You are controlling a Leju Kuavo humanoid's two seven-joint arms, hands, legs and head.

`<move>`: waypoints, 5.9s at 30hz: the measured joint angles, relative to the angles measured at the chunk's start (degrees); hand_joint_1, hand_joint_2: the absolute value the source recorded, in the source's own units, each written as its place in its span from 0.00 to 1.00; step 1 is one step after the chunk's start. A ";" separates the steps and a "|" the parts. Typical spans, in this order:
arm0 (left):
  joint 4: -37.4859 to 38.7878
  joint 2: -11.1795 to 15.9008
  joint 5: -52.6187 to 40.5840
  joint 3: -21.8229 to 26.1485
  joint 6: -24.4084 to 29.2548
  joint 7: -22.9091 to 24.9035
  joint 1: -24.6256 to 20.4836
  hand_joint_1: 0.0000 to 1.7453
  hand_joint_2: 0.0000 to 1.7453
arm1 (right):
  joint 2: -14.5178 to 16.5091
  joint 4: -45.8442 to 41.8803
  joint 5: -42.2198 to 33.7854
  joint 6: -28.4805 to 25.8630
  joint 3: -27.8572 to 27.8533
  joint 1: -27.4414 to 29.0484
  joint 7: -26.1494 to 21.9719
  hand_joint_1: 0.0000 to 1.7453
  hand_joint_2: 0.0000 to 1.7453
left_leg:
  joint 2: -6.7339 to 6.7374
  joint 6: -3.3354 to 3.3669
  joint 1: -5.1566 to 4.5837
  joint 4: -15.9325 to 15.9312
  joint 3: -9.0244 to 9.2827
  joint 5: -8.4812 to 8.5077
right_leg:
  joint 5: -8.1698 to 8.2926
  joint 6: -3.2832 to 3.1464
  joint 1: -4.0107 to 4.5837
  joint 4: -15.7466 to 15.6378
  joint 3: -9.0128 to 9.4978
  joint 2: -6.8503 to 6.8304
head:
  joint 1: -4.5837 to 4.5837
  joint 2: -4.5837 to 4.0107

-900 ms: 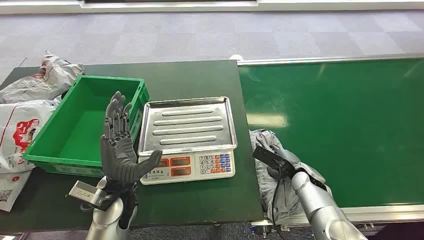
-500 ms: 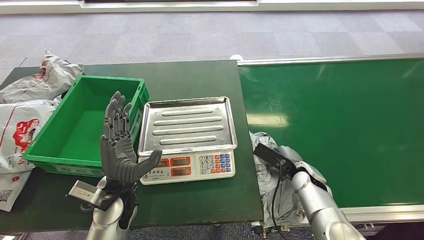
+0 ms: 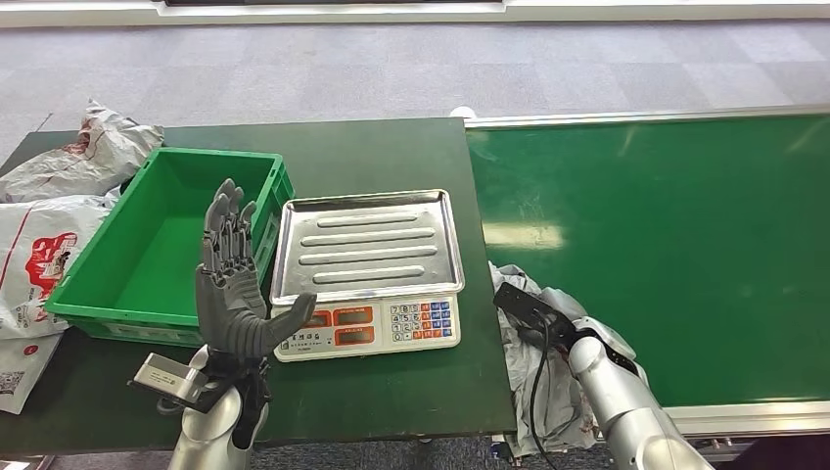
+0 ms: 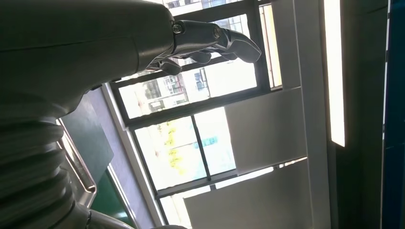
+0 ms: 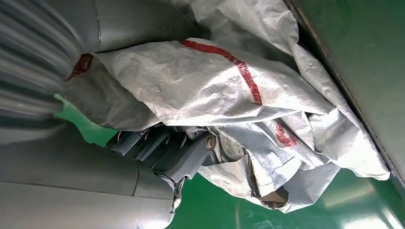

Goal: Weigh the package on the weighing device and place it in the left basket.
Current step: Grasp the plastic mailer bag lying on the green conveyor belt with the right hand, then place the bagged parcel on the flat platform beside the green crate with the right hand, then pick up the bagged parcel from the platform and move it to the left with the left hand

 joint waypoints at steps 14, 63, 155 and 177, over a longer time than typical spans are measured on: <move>-2.51 0.43 0.00 0.45 2.03 -0.01 2.01 0.00 1.00 | 1.38 -15.39 -3.34 -9.03 0.03 3.48 1.63 1.00 1.00 | -0.02 0.00 0.00 0.00 -0.03 0.00 | 0.00 0.00 0.00 0.01 -0.01 -0.02 | 0.00 0.00; 3.78 -0.50 5.14 -5.45 3.87 0.00 -3.79 0.00 1.00 | 18.71 -6.06 -23.20 -27.80 9.58 -19.46 -1.84 1.00 1.00 | -0.10 -0.07 0.04 -0.01 -0.21 0.44 | 0.24 -0.06 0.04 0.05 -0.17 -0.10 | -0.01 0.00; 43.28 3.52 -42.19 -7.96 4.65 13.26 -20.48 0.00 1.00 | 18.62 -79.74 -29.69 -44.47 4.71 11.06 -24.84 0.00 1.00 | -0.07 -0.03 -0.01 0.00 -0.36 0.56 | 0.46 -0.07 0.01 0.02 -0.36 -0.11 | 0.00 0.00; 57.63 1.75 -40.86 -10.05 1.44 8.51 -28.40 1.00 1.00 | 18.62 -78.86 -27.62 -44.49 5.29 11.11 -24.84 0.00 1.00 | -0.09 -0.03 -0.01 0.00 -0.37 0.56 | 0.46 -0.07 0.01 0.02 -0.35 -0.12 | 0.00 0.00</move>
